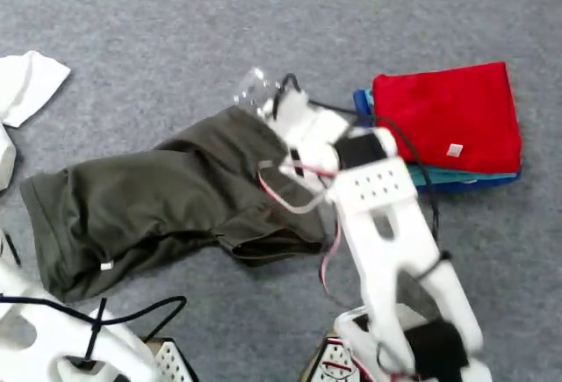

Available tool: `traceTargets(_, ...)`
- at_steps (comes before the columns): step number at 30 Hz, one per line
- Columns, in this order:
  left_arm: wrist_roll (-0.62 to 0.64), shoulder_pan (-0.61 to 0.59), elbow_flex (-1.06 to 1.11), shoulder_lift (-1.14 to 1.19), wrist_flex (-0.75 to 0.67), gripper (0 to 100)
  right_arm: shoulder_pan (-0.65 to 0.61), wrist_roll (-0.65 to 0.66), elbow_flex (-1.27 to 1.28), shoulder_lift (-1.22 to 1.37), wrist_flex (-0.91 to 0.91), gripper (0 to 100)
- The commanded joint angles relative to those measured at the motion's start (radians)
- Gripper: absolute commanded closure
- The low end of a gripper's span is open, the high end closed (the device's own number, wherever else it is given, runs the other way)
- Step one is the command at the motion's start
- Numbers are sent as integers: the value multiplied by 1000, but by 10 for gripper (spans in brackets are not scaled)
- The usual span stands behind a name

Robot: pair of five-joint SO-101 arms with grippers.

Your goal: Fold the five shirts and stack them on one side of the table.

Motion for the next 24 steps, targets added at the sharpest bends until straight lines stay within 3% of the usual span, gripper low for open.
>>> traceTargets(1,175,161,-11,-2,-123,980,-8,-43,-242,173,9,961)
traceTargets(6,293,319,172,54,-348,980,-97,-121,-541,478,132,962)
traceTargets(11,333,313,235,257,-497,980,-119,-130,-819,760,167,962)
traceTargets(18,336,304,161,622,-687,980,-70,-150,-1236,1129,236,962)
traceTargets(21,328,272,100,780,-710,980,-36,-152,-1397,1290,236,962)
traceTargets(24,328,221,-20,885,-620,980,-4,-150,-1540,1443,249,962)
